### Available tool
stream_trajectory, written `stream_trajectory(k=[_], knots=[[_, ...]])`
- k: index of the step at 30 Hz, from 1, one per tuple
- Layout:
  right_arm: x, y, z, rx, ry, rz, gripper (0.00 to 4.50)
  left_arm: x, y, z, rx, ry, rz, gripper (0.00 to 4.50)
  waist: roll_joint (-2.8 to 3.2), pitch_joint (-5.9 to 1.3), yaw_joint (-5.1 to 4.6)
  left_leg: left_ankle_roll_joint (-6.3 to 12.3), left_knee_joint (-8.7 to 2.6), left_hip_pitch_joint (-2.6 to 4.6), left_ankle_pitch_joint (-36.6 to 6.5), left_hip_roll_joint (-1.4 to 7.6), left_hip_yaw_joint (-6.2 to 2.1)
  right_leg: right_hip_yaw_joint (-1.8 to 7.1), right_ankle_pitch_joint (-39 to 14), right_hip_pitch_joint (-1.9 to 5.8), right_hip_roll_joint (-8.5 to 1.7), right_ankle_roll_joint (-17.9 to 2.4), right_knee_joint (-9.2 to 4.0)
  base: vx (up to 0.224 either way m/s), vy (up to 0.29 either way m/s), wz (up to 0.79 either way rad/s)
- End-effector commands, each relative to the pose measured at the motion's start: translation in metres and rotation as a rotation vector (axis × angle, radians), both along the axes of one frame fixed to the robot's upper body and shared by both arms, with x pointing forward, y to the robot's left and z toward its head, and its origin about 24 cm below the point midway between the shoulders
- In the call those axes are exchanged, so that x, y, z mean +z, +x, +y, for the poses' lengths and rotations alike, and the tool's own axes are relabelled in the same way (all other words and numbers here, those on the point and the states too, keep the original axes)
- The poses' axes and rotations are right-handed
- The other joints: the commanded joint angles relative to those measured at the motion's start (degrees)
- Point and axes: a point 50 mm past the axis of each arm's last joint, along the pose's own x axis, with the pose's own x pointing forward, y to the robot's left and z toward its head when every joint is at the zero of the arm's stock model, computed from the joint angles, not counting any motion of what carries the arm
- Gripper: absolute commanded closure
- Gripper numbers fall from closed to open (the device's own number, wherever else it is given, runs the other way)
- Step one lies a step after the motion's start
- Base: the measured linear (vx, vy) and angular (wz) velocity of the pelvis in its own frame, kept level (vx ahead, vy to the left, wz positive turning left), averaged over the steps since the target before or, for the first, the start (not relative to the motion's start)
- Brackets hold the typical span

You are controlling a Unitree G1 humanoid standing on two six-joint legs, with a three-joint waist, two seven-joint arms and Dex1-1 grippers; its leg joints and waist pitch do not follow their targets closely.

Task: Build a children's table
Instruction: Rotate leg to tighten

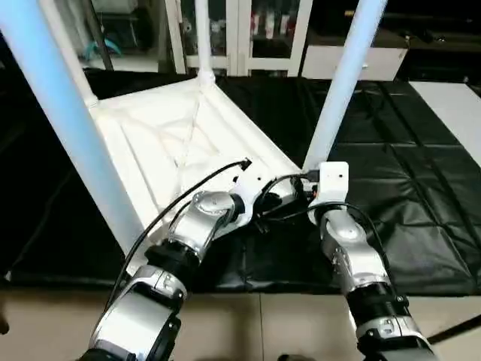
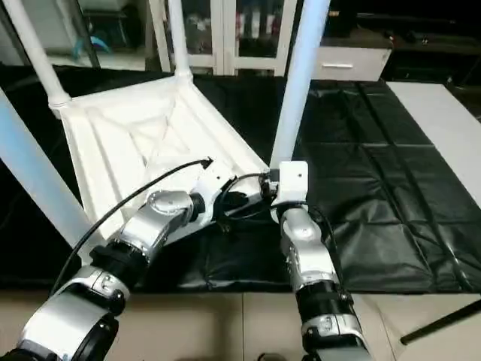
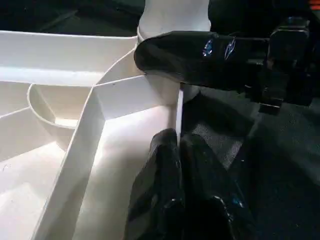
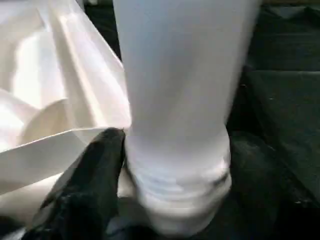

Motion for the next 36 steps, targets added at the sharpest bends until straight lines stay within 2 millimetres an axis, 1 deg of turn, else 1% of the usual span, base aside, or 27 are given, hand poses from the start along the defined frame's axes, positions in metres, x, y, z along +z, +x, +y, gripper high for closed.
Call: stream_trajectory(k=[1,2,3,4,5,6,8,9,10,11,13,17,18,19,20,21,22,23,24,27,28,29,31,33,34,35,36], knots=[[0.015,-0.005,0.036,0.182,0.071,-0.096,1.08,-0.008,0.004,0.015,0.101,-0.005,0.001,4.50,-1.06,-3.34,-0.21,5.20,-4.40,-0.55,-12.33,-0.13,-0.16,-0.04,-15.17,3.30,-0.15,-10.49,-3.59,0.000,0.000,0.00],[0.015,-0.005,0.035,0.182,0.069,-0.098,0.91,-0.009,0.004,0.015,0.098,-0.003,0.001,4.50,-1.06,-3.34,-0.21,5.20,-4.40,-0.55,-12.33,-0.13,-0.16,-0.04,-15.17,3.30,-0.15,-10.49,-3.59,0.000,0.000,0.00],[0.015,-0.005,0.035,0.182,0.069,-0.098,0.91,-0.009,0.004,0.015,0.098,-0.003,0.001,4.50,-1.14,-3.40,-0.66,4.46,-4.53,-0.80,-13.00,-0.05,-0.41,-0.15,-17.09,3.53,-0.24,-9.49,-3.60,0.000,0.000,0.00],[0.017,-0.006,0.029,0.192,0.048,-0.107,0.80,-0.009,0.002,0.017,0.052,-0.001,-0.001,4.50,-0.99,-3.34,-0.83,4.03,-4.57,-0.70,-13.23,0.01,-0.45,-0.11,-17.69,3.32,-0.30,-9.39,-3.69,0.000,0.000,0.00],[0.018,-0.007,0.025,0.201,0.037,-0.110,0.70,-0.009,0.000,0.018,0.024,0.001,0.004,4.50,-0.97,-3.22,-0.85,3.69,-4.61,-0.27,-14.34,0.05,-0.43,-0.13,-18.93,3.06,-0.07,-9.23,-4.09,0.000,0.000,0.00],[0.020,-0.009,0.018,0.226,0.014,-0.109,0.53,-0.010,-0.003,0.019,-0.036,0.007,0.007,4.50,-0.93,-3.26,-0.84,3.69,-4.52,0.07,-14.72,0.18,-0.28,0.08,-17.89,2.72,-0.05,-9.95,-4.02,0.000,0.000,0.00],[0.022,-0.016,0.005,0.304,-0.036,-0.091,0.45,-0.012,-0.011,0.021,-0.156,0.021,0.029,4.50,-0.89,-3.23,-0.64,4.14,-4.55,-0.02,-13.70,0.23,-0.20,0.18,-14.76,3.01,0.05,-10.89,-3.71,0.000,0.000,0.00],[0.022,-0.016,0.005,0.304,-0.036,-0.091,0.35,-0.012,-0.011,0.021,-0.156,0.021,0.029,4.50,-0.79,-3.09,-0.45,4.44,-4.55,0.18,-13.94,0.30,-0.08,0.21,-14.40,2.91,0.06,-11.41,-3.77,0.000,0.000,0.00],[0.023,-0.021,-0.005,0.383,-0.087,-0.063,0.35,-0.014,-0.017,0.025,-0.232,0.043,0.042,4.50,-0.85,-3.22,-0.26,4.71,-4.50,0.13,-13.62,0.31,-0.08,0.27,-14.05,3.06,-0.04,-11.69,-3.64,0.000,0.000,0.00],[0.023,-0.022,-0.006,0.385,-0.089,-0.062,0.35,-0.014,-0.017,0.025,-0.234,0.043,0.042,4.50,-0.69,-3.14,0.11,4.91,-4.46,0.39,-13.55,0.39,0.05,0.35,-13.85,2.83,0.00,-11.96,-3.72,0.000,0.000,0.00],[0.026,-0.029,-0.021,0.465,-0.147,-0.031,0.35,-0.016,-0.019,0.031,-0.267,0.061,0.074,4.50,-0.58,-3.16,0.63,4.65,-4.45,0.63,-13.33,0.54,0.15,0.45,-12.95,2.68,0.03,-12.37,-3.57,0.000,0.000,0.00],[0.034,-0.052,-0.048,0.679,-0.245,0.042,0.35,-0.016,-0.025,0.044,-0.383,0.072,0.134,4.50,-0.55,-3.07,1.80,4.86,-4.48,0.58,-12.57,0.64,0.09,0.54,-10.76,3.12,-0.04,-12.40,-3.22,0.000,0.000,0.00],[0.034,-0.052,-0.048,0.679,-0.245,0.042,0.35,-0.016,-0.025,0.044,-0.383,0.072,0.134,4.50,-0.61,-3.08,1.94,4.90,-4.50,0.51,-12.39,0.67,0.03,0.53,-10.54,3.27,-0.13,-12.38,-3.21,0.000,0.000,0.00],[0.038,-0.064,-0.054,0.797,-0.268,0.071,0.35,-0.014,-0.032,0.050,-0.486,0.073,0.165,4.50,-0.73,-3.00,1.83,5.03,-4.58,0.29,-12.87,0.57,0.04,0.49,-11.85,3.28,-0.25,-12.37,-3.34,0.000,0.000,0.00],[0.039,-0.068,-0.055,0.837,-0.274,0.081,0.35,-0.014,-0.035,0.052,-0.526,0.072,0.177,4.50,-0.80,-3.10,1.97,5.03,-4.53,0.38,-13.03,0.78,-0.06,0.53,-11.81,3.46,-0.37,-12.34,-3.24,0.000,0.000,0.00],[0.039,-0.068,-0.055,0.837,-0.274,0.081,0.35,-0.014,-0.035,0.052,-0.526,0.072,0.177,4.50,-0.89,-2.95,1.94,5.15,-4.55,0.36,-13.16,0.88,-0.02,0.64,-12.01,3.30,-0.42,-12.36,-3.29,0.000,0.000,0.00],[0.039,-0.077,-0.057,0.913,-0.274,0.119,0.35,-0.014,-0.042,0.059,-0.606,0.107,0.232,4.50,-0.67,-2.94,1.85,5.09,-4.64,0.28,-13.47,0.79,0.00,0.61,-12.80,3.25,-0.48,-12.69,-3.31,0.000,0.000,0.00],[0.039,-0.077,-0.057,0.913,-0.274,0.119,0.35,-0.014,-0.042,0.059,-0.606,0.107,0.232,4.50,-0.71,-3.03,1.87,5.01,-4.64,0.40,-13.53,0.91,-0.02,0.60,-12.76,3.27,-0.46,-12.80,-3.31,0.000,0.000,0.00],[0.039,-0.079,-0.057,0.933,-0.270,0.130,0.35,-0.015,-0.045,0.062,-0.629,0.120,0.254,4.50,-0.71,-2.85,1.82,4.85,-4.64,0.47,-13.72,0.93,0.11,0.65,-13.25,2.91,-0.39,-12.99,-3.41,0.000,0.000,0.00],[0.039,-0.080,-0.057,0.946,-0.268,0.140,0.35,-0.015,-0.046,0.064,-0.645,0.127,0.268,4.50,-0.56,-2.80,2.04,3.99,-4.75,0.75,-14.68,1.04,0.11,0.66,-14.63,2.69,-0.38,-13.06,-3.49,0.000,0.000,0.00],[0.038,-0.081,-0.057,0.955,-0.265,0.146,0.35,-0.014,-0.046,0.064,-0.648,0.123,0.270,4.50,-0.95,-2.89,2.03,3.60,-4.70,0.84,-15.07,1.01,0.19,0.67,-15.04,2.64,-0.28,-12.98,-3.53,0.000,0.000,0.00],[0.038,-0.081,-0.057,0.960,-0.264,0.153,0.35,-0.013,-0.047,0.064,-0.649,0.120,0.271,4.50,-0.83,-2.90,2.16,3.39,-4.73,0.87,-15.17,1.04,0.14,0.68,-15.19,2.64,-0.34,-12.95,-3.44,0.000,0.000,0.00],[0.038,-0.080,-0.056,0.963,-0.260,0.159,0.35,-0.012,-0.047,0.064,-0.651,0.117,0.270,4.50,-0.75,-2.88,2.12,3.18,-4.80,0.62,-14.94,1.01,0.09,0.68,-14.92,2.78,-0.38,-12.70,-3.36,0.000,0.000,0.00],[0.038,-0.079,-0.056,0.962,-0.262,0.161,0.35,-0.012,-0.047,0.063,-0.655,0.116,0.270,4.50,-0.83,-3.00,2.12,3.28,-4.68,0.56,-14.12,0.95,0.10,0.69,-14.00,2.87,-0.43,-12.56,-3.27,0.000,0.000,0.00],[0.037,-0.079,-0.056,0.962,-0.261,0.163,0.35,-0.012,-0.047,0.063,-0.657,0.115,0.270,4.50,-1.10,-3.12,2.17,3.61,-4.56,0.46,-13.09,0.89,0.10,0.68,-13.36,3.02,-0.50,-12.55,-3.09,0.000,0.000,0.00],[0.037,-0.079,-0.057,0.964,-0.260,0.165,0.35,-0.012,-0.048,0.063,-0.659,0.114,0.270,4.50,-1.06,-3.11,2.20,3.78,-4.54,0.42,-12.76,0.89,0.12,0.70,-13.21,3.02,-0.52,-12.53,-3.12,0.000,0.000,0.00],[0.036,-0.079,-0.057,0.971,-0.257,0.170,0.51,-0.011,-0.049,0.063,-0.663,0.112,0.272,4.50,-1.01,-3.16,2.21,4.02,-4.45,0.42,-12.08,0.88,0.15,0.68,-12.67,3.02,-0.53,-12.64,-3.07,0.000,0.000,0.00]])
